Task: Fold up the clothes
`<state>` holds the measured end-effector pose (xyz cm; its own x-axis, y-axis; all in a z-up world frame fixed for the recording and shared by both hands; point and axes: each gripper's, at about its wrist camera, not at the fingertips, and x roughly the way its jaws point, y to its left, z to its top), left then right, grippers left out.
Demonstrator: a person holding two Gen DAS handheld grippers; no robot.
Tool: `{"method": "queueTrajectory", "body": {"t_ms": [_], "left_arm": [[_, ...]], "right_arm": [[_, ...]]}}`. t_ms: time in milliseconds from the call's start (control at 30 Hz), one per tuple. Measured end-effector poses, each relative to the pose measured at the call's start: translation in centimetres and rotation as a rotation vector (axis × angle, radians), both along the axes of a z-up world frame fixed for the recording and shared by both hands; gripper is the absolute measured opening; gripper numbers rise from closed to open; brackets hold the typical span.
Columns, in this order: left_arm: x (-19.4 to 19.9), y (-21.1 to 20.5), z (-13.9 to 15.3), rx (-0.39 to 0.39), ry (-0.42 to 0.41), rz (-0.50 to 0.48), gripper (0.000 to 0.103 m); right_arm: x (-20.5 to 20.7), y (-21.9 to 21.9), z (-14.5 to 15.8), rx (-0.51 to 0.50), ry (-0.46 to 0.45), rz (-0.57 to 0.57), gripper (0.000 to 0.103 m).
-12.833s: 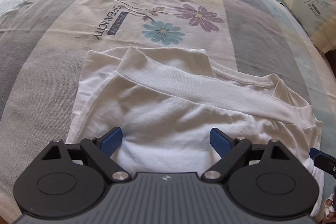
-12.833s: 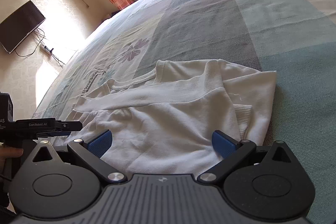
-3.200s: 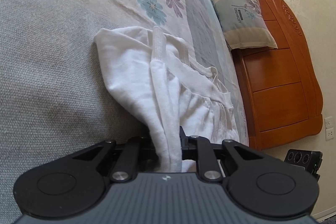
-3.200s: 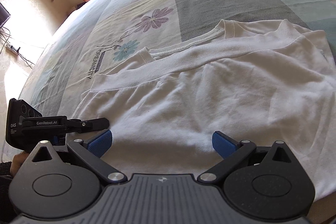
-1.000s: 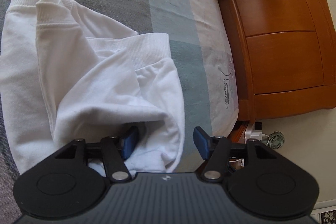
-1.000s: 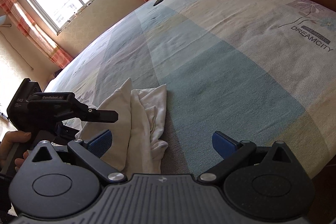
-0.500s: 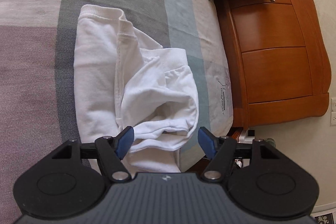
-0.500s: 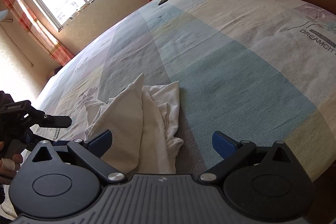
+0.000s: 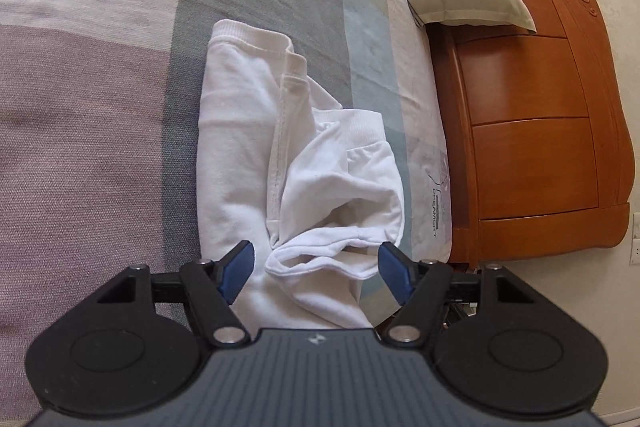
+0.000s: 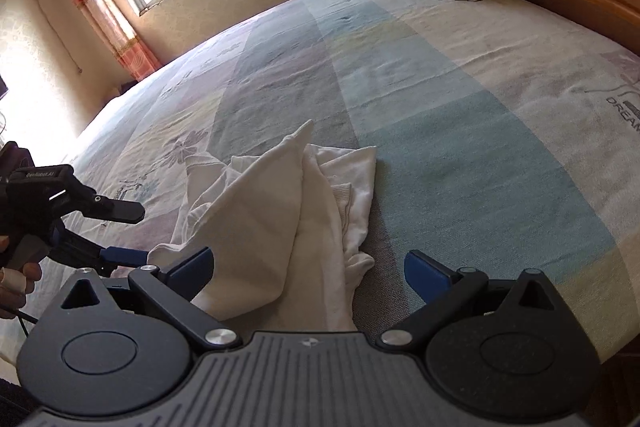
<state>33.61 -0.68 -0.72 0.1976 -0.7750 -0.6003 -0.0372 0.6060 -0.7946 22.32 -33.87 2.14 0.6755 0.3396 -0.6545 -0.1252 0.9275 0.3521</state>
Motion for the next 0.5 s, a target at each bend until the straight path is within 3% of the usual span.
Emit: {"method": "queueTrajectory", "body": {"t_ms": [33,167,300,433,500], "left_arm": [[-0.1,0.2,0.2,0.004,-0.012,-0.003,0.068],[-0.3,1.5,1.2,0.086,-0.095,-0.039,0.068],[-1.0,3.6,1.6,0.132,-0.158,-0.074,0.068],[-1.9,6.3,1.4,0.123,-0.184,-0.064,0.068],[-2.4,7.7,1.2,0.101,-0.189,-0.051,0.069]], "right_arm": [[0.0,1.2,0.6,-0.04,-0.014,0.044,0.1],[0.0,7.0,2.3,-0.211,-0.045,0.209,0.068],[0.0,12.5,1.9,-0.37,-0.037,0.321,0.058],[0.8,17.1,0.1,-0.542,-0.008,0.365,0.043],[1.1,18.6,-0.5,-0.611,-0.002,0.365,0.04]]}}
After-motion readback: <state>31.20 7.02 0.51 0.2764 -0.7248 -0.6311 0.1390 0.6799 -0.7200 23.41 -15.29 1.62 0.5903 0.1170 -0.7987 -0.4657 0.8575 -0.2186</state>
